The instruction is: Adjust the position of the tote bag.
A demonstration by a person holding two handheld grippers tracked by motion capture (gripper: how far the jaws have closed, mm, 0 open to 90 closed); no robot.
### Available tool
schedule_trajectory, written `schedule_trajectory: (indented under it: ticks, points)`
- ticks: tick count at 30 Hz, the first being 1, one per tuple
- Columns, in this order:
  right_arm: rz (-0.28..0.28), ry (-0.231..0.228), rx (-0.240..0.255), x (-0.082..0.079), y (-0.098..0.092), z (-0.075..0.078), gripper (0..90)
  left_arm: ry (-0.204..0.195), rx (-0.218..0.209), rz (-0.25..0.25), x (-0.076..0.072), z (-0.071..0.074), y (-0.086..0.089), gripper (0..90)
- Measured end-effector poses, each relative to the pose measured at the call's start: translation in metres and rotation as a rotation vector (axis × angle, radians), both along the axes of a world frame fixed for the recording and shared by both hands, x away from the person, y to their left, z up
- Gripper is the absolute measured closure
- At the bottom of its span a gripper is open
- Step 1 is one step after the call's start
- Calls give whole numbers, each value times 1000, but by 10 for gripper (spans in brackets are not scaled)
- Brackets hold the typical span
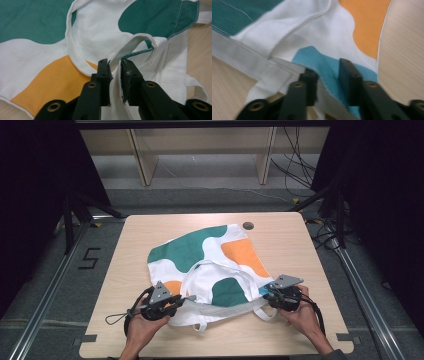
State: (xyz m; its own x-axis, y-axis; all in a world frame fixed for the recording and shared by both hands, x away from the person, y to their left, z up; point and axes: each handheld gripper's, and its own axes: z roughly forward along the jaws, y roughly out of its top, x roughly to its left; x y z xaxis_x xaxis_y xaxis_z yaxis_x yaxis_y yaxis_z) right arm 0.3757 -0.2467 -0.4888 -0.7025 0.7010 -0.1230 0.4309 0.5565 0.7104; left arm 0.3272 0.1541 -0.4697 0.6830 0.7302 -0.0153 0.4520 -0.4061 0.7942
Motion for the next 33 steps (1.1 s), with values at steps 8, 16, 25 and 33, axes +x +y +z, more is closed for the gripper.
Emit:
schedule_trajectory:
  ticks: [8, 16, 25, 33]
  points:
    - [-5, -25, 129, -6, -5, 25, 873, 34, 84, 22, -29, -16, -3, 471]
    - [41, -29, 163, -19, -8, 37, 865, 13, 205, 9, -34, -15, 15, 666]
    - [10, 14, -16, -24, -7, 9, 643, 1, 175, 30, -24, -15, 22, 792]
    - [46, -20, -28, -28, -7, 11, 865, -5, 213, 35, -18, -14, 21, 803]
